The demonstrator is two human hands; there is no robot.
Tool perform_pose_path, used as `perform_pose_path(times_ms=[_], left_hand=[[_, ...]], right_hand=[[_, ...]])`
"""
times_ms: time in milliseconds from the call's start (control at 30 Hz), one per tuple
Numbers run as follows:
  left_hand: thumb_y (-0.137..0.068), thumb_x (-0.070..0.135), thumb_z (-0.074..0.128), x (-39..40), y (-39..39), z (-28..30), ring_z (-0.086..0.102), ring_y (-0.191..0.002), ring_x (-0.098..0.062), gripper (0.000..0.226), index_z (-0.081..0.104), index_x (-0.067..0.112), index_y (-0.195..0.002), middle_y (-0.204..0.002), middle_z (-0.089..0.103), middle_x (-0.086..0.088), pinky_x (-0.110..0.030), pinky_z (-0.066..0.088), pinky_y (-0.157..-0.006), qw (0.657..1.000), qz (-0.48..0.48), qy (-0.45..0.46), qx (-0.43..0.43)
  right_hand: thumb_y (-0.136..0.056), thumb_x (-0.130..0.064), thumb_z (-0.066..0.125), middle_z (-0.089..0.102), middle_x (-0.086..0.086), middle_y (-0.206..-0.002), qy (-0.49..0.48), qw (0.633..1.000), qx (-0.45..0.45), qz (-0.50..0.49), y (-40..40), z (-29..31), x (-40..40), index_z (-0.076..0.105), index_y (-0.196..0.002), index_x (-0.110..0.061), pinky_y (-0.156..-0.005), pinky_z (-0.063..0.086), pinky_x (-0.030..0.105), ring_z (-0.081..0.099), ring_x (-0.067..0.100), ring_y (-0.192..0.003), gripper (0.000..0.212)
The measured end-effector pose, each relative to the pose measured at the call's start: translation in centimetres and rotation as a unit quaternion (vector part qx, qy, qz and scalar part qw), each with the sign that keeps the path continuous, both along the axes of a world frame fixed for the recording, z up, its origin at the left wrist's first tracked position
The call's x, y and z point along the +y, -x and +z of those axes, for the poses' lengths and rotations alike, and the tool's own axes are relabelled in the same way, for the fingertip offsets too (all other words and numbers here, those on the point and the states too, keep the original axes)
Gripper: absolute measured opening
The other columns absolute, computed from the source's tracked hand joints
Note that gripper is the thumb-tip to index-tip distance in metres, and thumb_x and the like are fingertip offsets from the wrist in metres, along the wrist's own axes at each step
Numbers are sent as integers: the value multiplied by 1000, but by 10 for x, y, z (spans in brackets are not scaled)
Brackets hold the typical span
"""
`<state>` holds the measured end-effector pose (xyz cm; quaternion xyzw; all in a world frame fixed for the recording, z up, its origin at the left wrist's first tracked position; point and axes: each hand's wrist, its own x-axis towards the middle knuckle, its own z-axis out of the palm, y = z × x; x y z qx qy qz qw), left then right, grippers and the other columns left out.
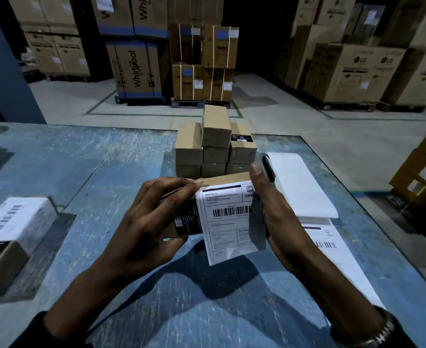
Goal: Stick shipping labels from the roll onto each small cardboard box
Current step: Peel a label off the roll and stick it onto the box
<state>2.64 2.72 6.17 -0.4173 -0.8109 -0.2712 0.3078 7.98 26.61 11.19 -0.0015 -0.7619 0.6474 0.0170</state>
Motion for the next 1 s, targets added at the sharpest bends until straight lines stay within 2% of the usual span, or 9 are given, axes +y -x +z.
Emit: perform_pose_path(times_ms=[200, 333, 433, 500, 533, 600, 667, 833, 1000], left_hand=[[-71, 11, 98, 8, -6, 0, 30, -154, -4, 112, 34, 15, -163, -163, 31, -11, -15, 44, -114, 995, -24, -65, -66], [-78, 51, 83, 12, -12, 0, 24, -161, -23, 103, 35, 20, -164, -169, 26, -2, -41, 39, -124, 984, -31, -117, -133], [-82, 64, 78, 15, -15, -6, 47, -147, -24, 85, 46, 37, -156, -158, 43, 4, -59, 54, -107, 946, -12, -250, -207], [-82, 76, 74, 17, -15, -7, 59, -134, -22, 77, 53, 41, -147, -146, 53, 4, -56, 62, -94, 927, 18, -302, -222], [-82, 79, 72, 18, -15, -7, 62, -130, -21, 74, 55, 40, -143, -142, 56, 1, -53, 64, -90, 923, 23, -316, -221], [-86, 81, 64, 19, -17, -5, 66, -124, -21, 69, 59, 37, -139, -137, 57, -6, -47, 66, -83, 910, 4, -343, -232], [-88, 80, 62, 22, -20, -2, 68, -120, -22, 62, 63, 38, -134, -133, 59, -9, -40, 67, -77, 900, -6, -365, -238], [-88, 69, 71, 26, -20, -1, 70, -114, -20, 49, 73, 29, -117, -123, 60, 2, -42, 67, -75, 883, 37, -403, -239], [-88, 49, 76, 27, -22, -4, 72, -107, -22, 34, 77, 21, -107, -115, 61, 2, -49, 66, -71, 864, 60, -442, -234]], right_hand=[[-85, -90, 34, 80, 0, -117, 50, 997, 12, -52, 1, -5, 0, 67, -125, -21, -104, 52, 56, 74, 20, -113, 86], [-75, -104, 32, 74, -2, -134, 50, 997, 15, -49, -1, -9, -5, 61, -137, -44, -113, 45, 64, 68, 22, -127, 91], [-83, -85, 28, 72, -27, -127, 35, 998, 29, -50, -5, -7, -9, 56, -129, -48, -102, 57, 36, 68, -4, -115, 65], [-94, -68, 25, 73, -27, -94, -2, 997, 61, -41, -6, -14, -10, 55, -123, -27, -72, 54, 6, 62, -25, -85, 59], [-96, -67, 24, 73, -24, -90, -2, 997, 65, -33, -7, -16, -10, 51, -132, -23, -71, 51, 2, 60, -28, -82, 63], [-92, -82, 22, 77, -22, -111, -2, 998, 54, -17, -5, -18, -13, 60, -139, -38, -97, 55, 20, 66, -17, -103, 75], [-94, -82, 18, 79, -16, -119, 19, 999, 45, 1, -3, -19, -12, 76, -120, -47, -105, 51, 38, 71, -1, -112, 72], [-74, -105, 29, 76, -19, -113, -24, 995, 94, 36, -7, -21, -18, 61, -115, -43, -94, 59, 35, 72, 6, -110, 80], [-99, -72, 23, 75, -24, -107, -8, 991, 130, 25, -6, -36, -22, 57, -124, -22, -84, 56, 15, 71, -2, -106, 66]])
